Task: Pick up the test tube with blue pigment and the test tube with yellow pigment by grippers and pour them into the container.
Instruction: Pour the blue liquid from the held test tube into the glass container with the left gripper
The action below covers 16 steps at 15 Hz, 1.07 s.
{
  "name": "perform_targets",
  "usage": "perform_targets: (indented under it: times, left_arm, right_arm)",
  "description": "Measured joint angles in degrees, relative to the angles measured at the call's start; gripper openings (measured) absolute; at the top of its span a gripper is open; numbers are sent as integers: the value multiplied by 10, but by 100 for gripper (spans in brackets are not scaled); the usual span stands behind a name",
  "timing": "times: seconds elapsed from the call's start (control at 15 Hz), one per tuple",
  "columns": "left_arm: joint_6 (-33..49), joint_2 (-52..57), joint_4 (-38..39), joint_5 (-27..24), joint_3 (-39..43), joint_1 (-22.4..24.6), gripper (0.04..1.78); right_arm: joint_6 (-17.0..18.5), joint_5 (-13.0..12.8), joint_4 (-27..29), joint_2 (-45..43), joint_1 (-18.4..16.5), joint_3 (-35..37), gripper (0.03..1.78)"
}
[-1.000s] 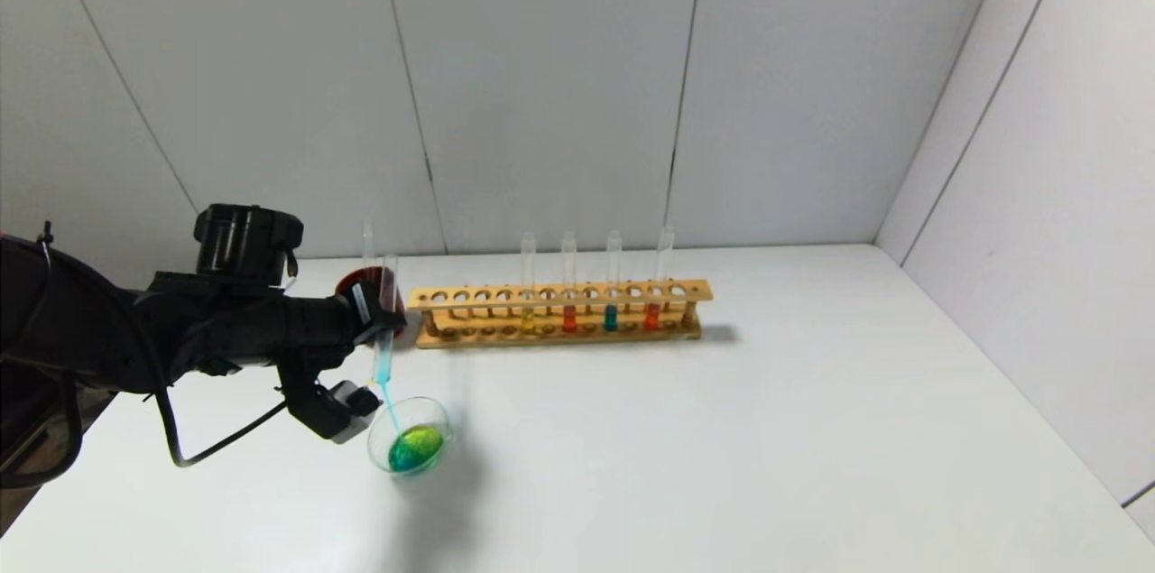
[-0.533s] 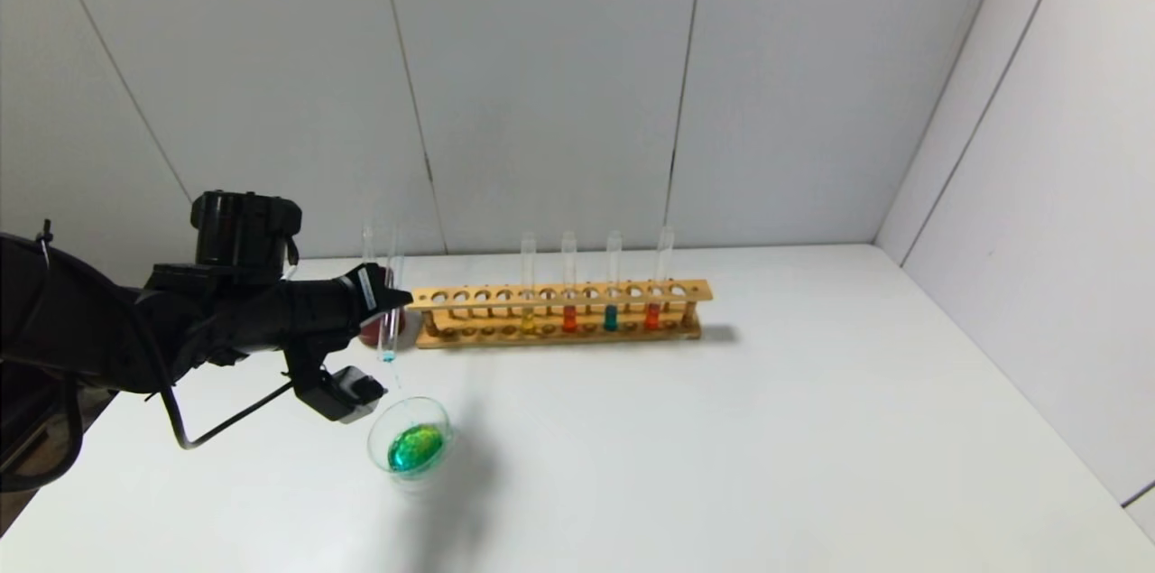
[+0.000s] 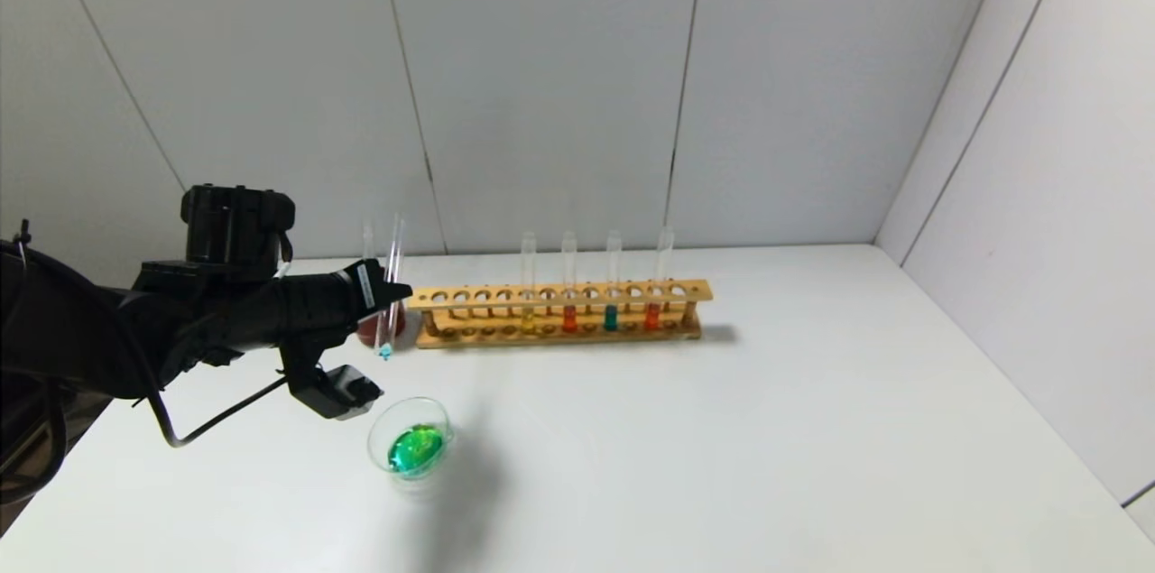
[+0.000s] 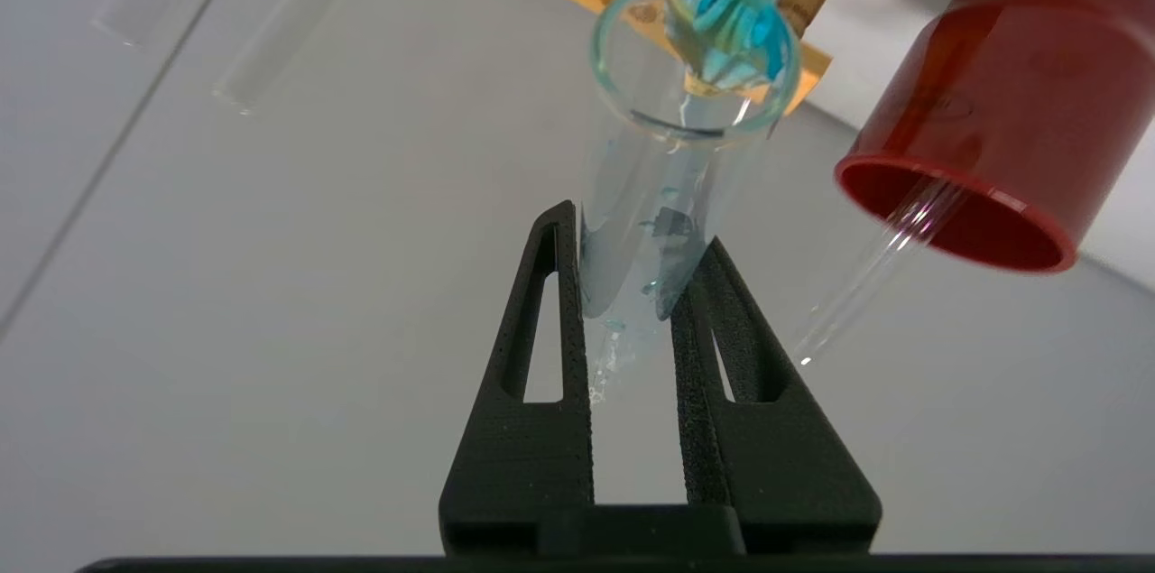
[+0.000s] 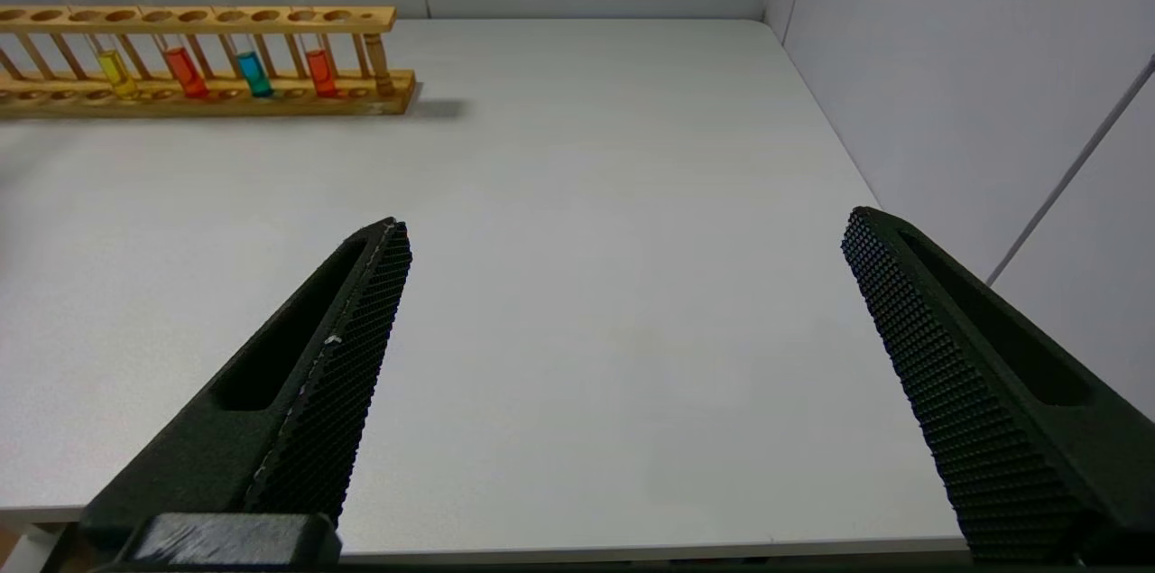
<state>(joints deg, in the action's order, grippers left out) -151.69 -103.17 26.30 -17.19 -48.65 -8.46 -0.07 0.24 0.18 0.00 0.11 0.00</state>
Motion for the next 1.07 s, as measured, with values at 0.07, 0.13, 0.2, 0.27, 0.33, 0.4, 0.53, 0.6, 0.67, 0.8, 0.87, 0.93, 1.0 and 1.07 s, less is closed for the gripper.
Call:
perform_targets:
  times: [0.07,0.13,0.2,0.27,0.33,0.4,0.53,0.6,0.67,0.8,0.87,0.93,1.0,1.07]
  left_arm:
    - [-3,6,1,2,2,-3,31]
    - [-4,12,1,8,5,-4,31]
    - [-5,17,1,15,8,-5,31]
    - [-11,24,1,24,11,-9,31]
    - [-22,30,1,33,13,-15,31]
    - [-26,34,1,35,14,-20,31]
    - [-30,40,2,37,14,-24,31]
    - [-33,42,2,37,14,-25,31]
    - [-38,45,2,37,14,-26,31]
    - [-39,47,2,39,13,-26,31]
    - [-38,48,2,40,14,-26,31]
    - [-36,49,2,40,15,-26,31]
    - [-37,50,2,40,15,-26,31]
    - [-38,50,2,40,15,-26,31]
  right_arm:
    - [0,0,0,0,0,0,175]
    - [0,0,0,0,0,0,175]
    - [0,0,0,0,0,0,175]
    - [0,0,0,0,0,0,175]
    - [0,0,0,0,0,0,175]
    - [0,0,0,0,0,0,175]
    - [0,0,0,0,0,0,175]
    - [0,0,0,0,0,0,175]
    - [0,0,0,0,0,0,175]
    - [0,0,0,0,0,0,175]
    - [0,0,0,0,0,0,175]
    - [0,0,0,0,0,0,175]
    - [0,0,0,0,0,0,175]
    - [0,0,0,0,0,0,175]
